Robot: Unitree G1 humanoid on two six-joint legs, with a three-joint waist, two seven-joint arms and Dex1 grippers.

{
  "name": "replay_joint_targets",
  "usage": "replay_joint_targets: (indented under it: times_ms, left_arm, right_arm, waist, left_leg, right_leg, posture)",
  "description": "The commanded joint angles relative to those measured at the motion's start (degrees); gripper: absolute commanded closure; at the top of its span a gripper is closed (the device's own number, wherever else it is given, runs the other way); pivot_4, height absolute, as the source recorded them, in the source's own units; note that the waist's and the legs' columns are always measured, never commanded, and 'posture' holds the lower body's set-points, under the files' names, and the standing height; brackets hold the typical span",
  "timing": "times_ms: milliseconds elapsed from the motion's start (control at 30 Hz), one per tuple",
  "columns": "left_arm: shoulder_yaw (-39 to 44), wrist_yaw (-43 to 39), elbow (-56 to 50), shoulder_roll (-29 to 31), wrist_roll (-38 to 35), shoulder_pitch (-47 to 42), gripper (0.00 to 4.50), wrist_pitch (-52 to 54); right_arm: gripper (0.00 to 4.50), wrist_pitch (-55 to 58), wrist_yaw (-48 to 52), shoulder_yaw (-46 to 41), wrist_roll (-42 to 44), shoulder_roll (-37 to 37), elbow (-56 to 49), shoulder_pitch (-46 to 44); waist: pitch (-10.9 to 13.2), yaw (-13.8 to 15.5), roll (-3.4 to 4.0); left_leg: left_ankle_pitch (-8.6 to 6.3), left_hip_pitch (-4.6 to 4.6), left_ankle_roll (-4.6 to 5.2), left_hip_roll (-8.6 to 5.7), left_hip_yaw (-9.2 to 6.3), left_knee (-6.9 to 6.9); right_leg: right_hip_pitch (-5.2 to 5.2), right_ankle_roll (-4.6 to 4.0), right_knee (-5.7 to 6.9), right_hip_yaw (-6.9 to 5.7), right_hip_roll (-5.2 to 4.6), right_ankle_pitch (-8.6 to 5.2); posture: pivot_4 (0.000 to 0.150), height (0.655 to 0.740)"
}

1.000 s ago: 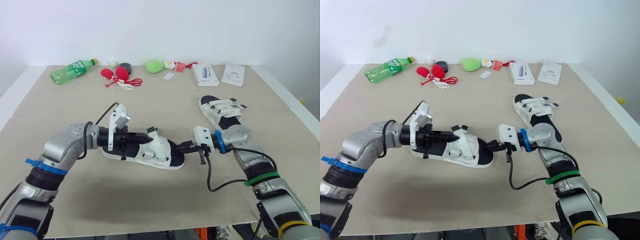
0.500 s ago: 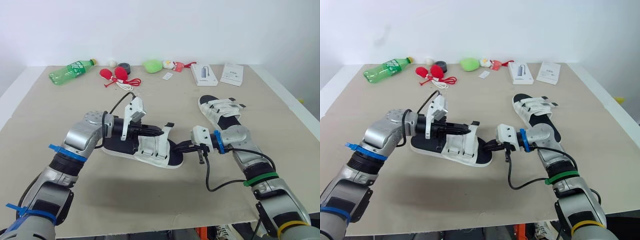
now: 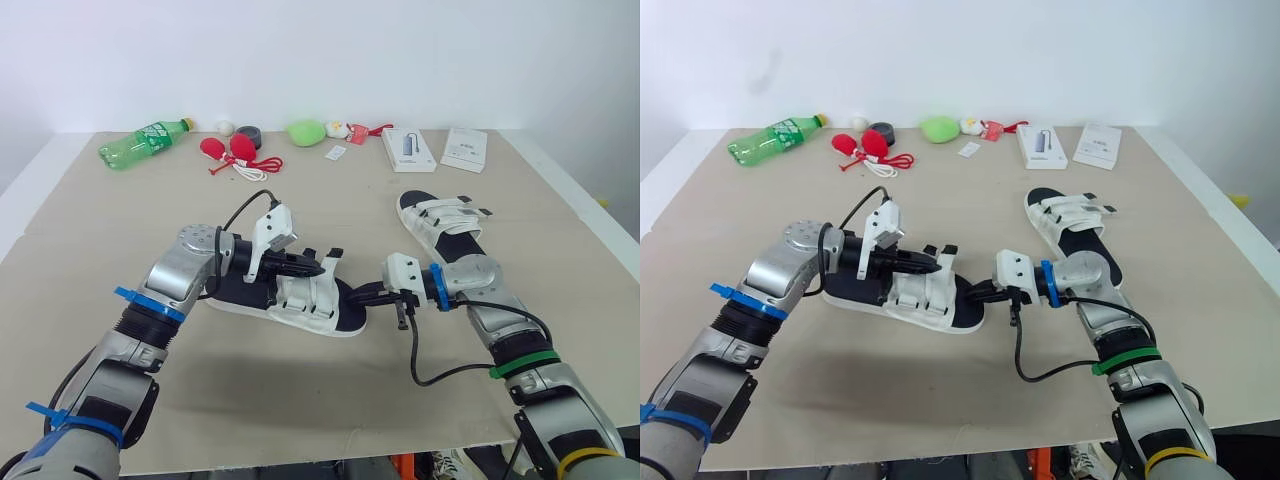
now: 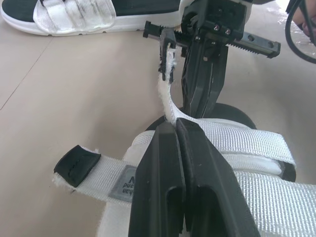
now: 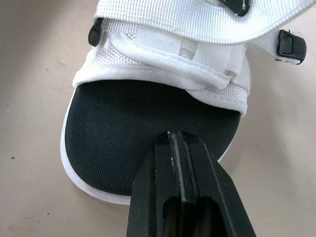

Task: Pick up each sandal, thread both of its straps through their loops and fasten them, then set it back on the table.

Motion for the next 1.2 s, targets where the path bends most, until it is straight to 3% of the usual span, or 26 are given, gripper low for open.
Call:
replay_joint_targets:
  times_ms: [33, 167, 233, 267, 367, 400, 433, 500, 567, 633, 667, 800, 833, 900, 967, 1000, 1100, 1133, 1200]
  left_arm:
    - [0.6, 2.9, 2.2, 0.3, 4.0, -0.4, 4.47, -1.5]
    - [0.9, 3.9, 2.2, 0.1, 4.7, -0.3, 4.47, -0.5]
    - [0.2, 3.8, 2.4, 0.6, 5.9, -0.2, 4.07, -1.7]
    - [0.1, 3.8, 2.5, 0.8, 6.4, -0.1, 3.59, -2.3]
    - [0.2, 4.7, 3.0, 1.1, 8.3, -0.2, 3.29, -4.5]
    - [0.3, 4.6, 3.1, 1.2, 8.6, -0.3, 2.79, -5.2]
    - [0.6, 4.8, 3.3, 1.4, 8.9, -0.5, 2.66, -5.6]
    - [2.1, 6.0, 4.7, 1.8, 9.8, -2.1, 1.91, -8.9]
    - [5.0, 7.3, 6.1, 1.4, 9.1, -4.7, 0.74, -12.1]
    - [7.3, 6.1, 5.1, 0.7, 6.4, -6.0, 0.53, -13.5]
    - [7.8, 4.6, 3.6, 0.3, 4.8, -6.1, 0.09, -13.8]
    - [8.5, -0.4, -1.5, -2.5, -2.2, -5.8, 0.09, -7.5]
    - [8.0, -1.9, -1.9, -3.0, -3.3, -5.6, 0.34, -5.9]
    - [7.1, -4.7, -2.1, -3.6, -6.1, -5.6, 0.95, 0.1]
    - [6.3, -6.8, 0.1, -4.1, -7.3, -6.7, 1.89, 5.1]
    - [5.7, -7.3, 2.8, -4.5, -7.2, -7.8, 2.09, 7.5]
    - [3.9, -8.7, 9.1, -4.8, -5.6, -11.3, 3.23, 12.6]
    - [3.2, -9.1, 10.9, -4.8, -4.6, -12.2, 3.38, 13.0]
    - [1.2, -10.8, 13.9, -4.6, -2.7, -13.8, 4.18, 13.6]
  right_arm:
    - [4.50, 1.5, 0.3, 2.2, -3.7, -1.4, 2.6, 2.0]
    - [4.50, 1.3, 0.4, 2.4, -3.7, -1.1, 2.8, 1.8]
    - [4.50, 1.2, 0.4, 2.4, -3.7, -1.0, 3.0, 1.7]
    - [4.50, 1.1, 0.4, 2.4, -3.8, -1.0, 3.1, 1.5]
    - [4.50, 1.0, 0.5, 2.5, -3.8, -0.9, 3.5, 1.2]
    - [4.50, 0.9, 0.5, 2.5, -3.8, -0.9, 3.5, 1.2]
    - [4.50, 0.9, 0.5, 2.4, -3.9, -0.9, 3.6, 1.1]
    - [4.50, 0.8, 0.7, 2.4, -3.9, -1.0, 3.7, 1.1]
    - [4.50, 0.6, 0.7, 2.3, -4.0, -1.1, 3.8, 1.1]
    - [4.50, 0.6, 0.7, 2.2, -4.0, -1.1, 4.0, 1.0]
    - [4.50, 0.5, 0.7, 2.2, -4.0, -1.1, 4.1, 0.9]
    - [4.50, 0.3, 0.7, 2.2, -4.2, -1.1, 4.8, 0.5]
    - [4.50, 0.3, 0.7, 2.2, -4.2, -1.0, 4.9, 0.3]
    - [4.50, 0.3, 0.6, 2.2, -4.2, -0.9, 4.9, 0.3]
    - [4.50, 0.2, 0.5, 2.4, -4.2, -0.8, 5.1, 0.1]
    - [4.50, 0.2, 0.4, 2.4, -4.2, -0.8, 5.2, 0.0]
    - [4.50, 0.2, 0.2, 2.2, -4.2, -0.9, 5.2, 0.0]
    - [4.50, 0.2, 0.1, 2.2, -4.1, -1.0, 5.2, 0.1]
    - [4.50, 0.2, 0.0, 2.2, -4.0, -1.1, 4.8, 0.5]
  waist:
    - [0.0, 0.0, 0.00]
    - [0.0, 0.0, 0.00]
    - [0.0, 0.0, 0.00]
    - [0.0, 0.0, 0.01]
    - [0.0, 0.0, 0.01]
    - [0.0, 0.0, 0.00]
    - [0.0, 0.0, 0.00]
    - [0.0, 0.0, 0.00]
    - [0.0, 0.0, 0.00]
    - [0.0, 0.0, -0.01]
    - [0.0, 0.0, -0.01]
    - [0.0, 0.0, -0.01]
    - [0.0, 0.0, -0.01]
    - [0.0, 0.0, 0.00]
    - [0.0, -0.1, 0.01]
    - [0.0, -0.1, 0.01]
    - [0.0, -0.3, 0.00]
    - [0.0, -0.5, 0.00]
    - [0.0, -0.6, -0.01]
  left_leg:
    - [0.00, 0.00, 0.00, 0.00, 0.00, 0.00]
    - [0.00, 0.00, 0.00, 0.00, 0.00, 0.00]
    - [0.01, 0.00, 0.01, 0.00, 0.00, 0.00]
    - [0.01, 0.00, 0.01, 0.00, -0.01, 0.00]
    - [0.01, 0.00, 0.02, 0.00, -0.01, 0.00]
    - [0.01, 0.00, 0.02, 0.00, -0.01, -0.01]
    - [0.01, 0.00, 0.01, 0.00, -0.01, -0.02]
    - [-0.01, -0.01, -0.01, 0.00, -0.01, -0.04]
    - [-0.02, -0.01, 0.00, 0.00, -0.01, -0.10]
    - [-0.01, -0.01, 0.00, 0.00, -0.03, -0.11]
    - [-0.01, -0.02, 0.00, 0.00, -0.03, -0.11]
    - [-0.01, -0.06, -0.01, 0.00, -0.02, -0.09]
    - [-0.01, -0.06, -0.01, 0.00, -0.02, -0.09]
    - [-0.01, -0.06, 0.00, 0.00, -0.03, -0.09]
    - [0.00, -0.05, 0.01, 0.00, -0.05, -0.07]
    - [0.00, -0.05, 0.01, 0.00, -0.05, -0.07]
    - [0.00, -0.05, 0.01, 0.00, -0.08, 0.00]
    - [0.00, -0.06, 0.01, 0.00, -0.08, 0.01]
    - [0.01, -0.07, 0.01, -0.02, -0.12, 0.03]
  right_leg:
    - [0.00, 0.00, 0.00, 0.00, 0.00, 0.00]
    - [0.00, 0.00, 0.00, 0.00, 0.00, 0.00]
    - [0.00, 0.00, 0.00, 0.00, 0.00, 0.00]
    - [0.00, 0.00, 0.00, 0.00, 0.00, 0.00]
    - [-0.01, -0.01, 0.00, 0.00, 0.01, 0.01]
    - [0.00, 0.00, 0.00, 0.00, 0.01, 0.01]
    - [0.01, 0.00, 0.00, 0.00, 0.01, 0.00]
    - [0.00, 0.00, 0.00, 0.00, 0.01, 0.00]
    - [-0.02, 0.00, 0.00, 0.00, 0.03, 0.00]
    - [-0.04, -0.01, 0.00, 0.00, 0.04, 0.00]
    - [-0.03, -0.01, 0.00, 0.00, 0.04, 0.00]
    - [-0.02, 0.00, -0.01, 0.00, 0.03, 0.00]
    - [-0.02, 0.00, -0.02, 0.01, 0.03, 0.00]
    - [-0.04, 0.02, -0.01, 0.01, 0.06, 0.01]
    - [-0.03, 0.03, 0.00, 0.01, 0.08, 0.02]
    - [-0.03, 0.03, 0.00, 0.01, 0.08, 0.02]
    - [-0.01, 0.03, 0.00, 0.01, 0.09, 0.02]
    - [-0.02, 0.03, 0.00, 0.01, 0.09, 0.02]
    - [-0.01, 0.03, 0.00, 0.00, 0.10, 0.02]
  posture:
    - [0.150, 0.7400]
    - [0.150, 0.7400]
    - [0.150, 0.7400]
    - [0.150, 0.7400]
    - [0.150, 0.7400]
    - [0.150, 0.7400]
    - [0.150, 0.7400]
    - [0.150, 0.7400]
    - [0.150, 0.7400]
    - [0.150, 0.7400]
    - [0.150, 0.7400]
    - [0.150, 0.7400]
    - [0.150, 0.7400]
    - [0.150, 0.7400]
    - [0.150, 0.7400]
    - [0.150, 0.7400]
    - [0.150, 0.7400]
    - [0.150, 0.7400]
    - [0.150, 0.7400]
